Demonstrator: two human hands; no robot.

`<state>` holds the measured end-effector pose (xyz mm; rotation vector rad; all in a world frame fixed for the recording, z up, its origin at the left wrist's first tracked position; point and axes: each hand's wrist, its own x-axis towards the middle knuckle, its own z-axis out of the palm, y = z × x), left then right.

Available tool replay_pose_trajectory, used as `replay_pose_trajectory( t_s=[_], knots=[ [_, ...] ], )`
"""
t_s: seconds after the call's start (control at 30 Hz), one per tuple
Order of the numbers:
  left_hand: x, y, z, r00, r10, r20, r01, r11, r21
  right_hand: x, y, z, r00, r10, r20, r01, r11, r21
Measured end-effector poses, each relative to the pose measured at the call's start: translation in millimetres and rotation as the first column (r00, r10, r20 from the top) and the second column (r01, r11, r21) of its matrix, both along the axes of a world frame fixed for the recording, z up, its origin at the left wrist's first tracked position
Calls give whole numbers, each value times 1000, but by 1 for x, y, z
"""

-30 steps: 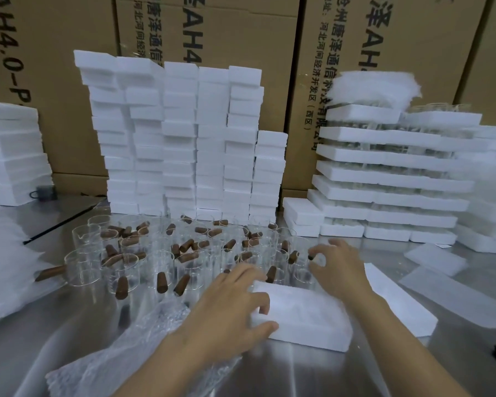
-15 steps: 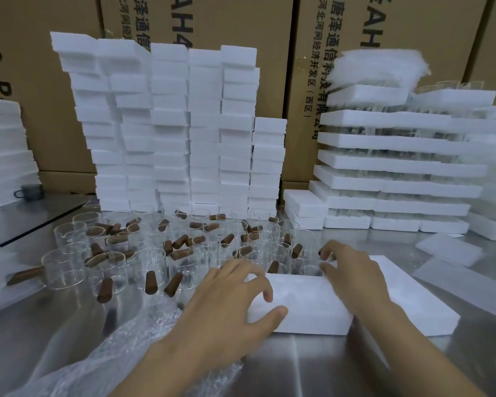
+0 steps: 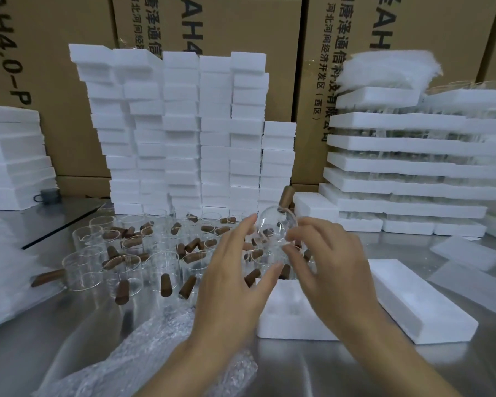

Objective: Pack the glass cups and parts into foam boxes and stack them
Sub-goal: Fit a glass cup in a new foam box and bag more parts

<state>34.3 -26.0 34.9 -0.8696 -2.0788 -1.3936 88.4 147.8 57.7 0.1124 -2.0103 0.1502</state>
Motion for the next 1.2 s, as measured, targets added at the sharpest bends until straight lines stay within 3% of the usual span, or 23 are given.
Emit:
replay_pose_trajectory(
  t_s=[0.17, 0.33, 0.67, 0.8, 0.93, 1.03, 1.1, 1.17, 1.2],
  knots=[
    [-7, -5, 5, 996, 87, -27, -83, 989, 123, 2, -24, -5, 986, 84, -144, -81, 996, 32],
    [-8, -6, 9, 996, 85, -39, -78, 984, 162, 4, -22, -5, 980, 165, -112, -164, 986, 19],
    [-13, -10, 15, 957, 49, -286, -41, 999, 35, -3, 2, -4, 998, 6, -66, -5, 1000, 18],
    [-15, -9, 17, 949, 8, -317, -11, 1000, -7, -3, 6, -1, 997, -6, -77, 6, 1000, 4],
    [-14, -8, 20, 970, -69, -231, 70, 998, -6, -3, 9, 0, 997, -47, -63, 46, 999, -16],
    [-11, -8, 30, 988, -157, -3, 156, 982, 103, -3, 10, -2, 999, -34, -42, 32, 999, -38],
    [-8, -11, 40, 909, -328, 258, 252, 924, 289, -4, 10, -2, 999, -34, -24, 32, 998, -57],
    [-6, -14, 49, 660, -585, 472, 315, 786, 533, -4, 10, -2, 999, -35, -11, 34, 997, -70],
    [-7, -16, 52, 505, -704, 499, 313, 688, 655, -4, 10, -2, 999, -32, -7, 31, 997, -77]
  ],
)
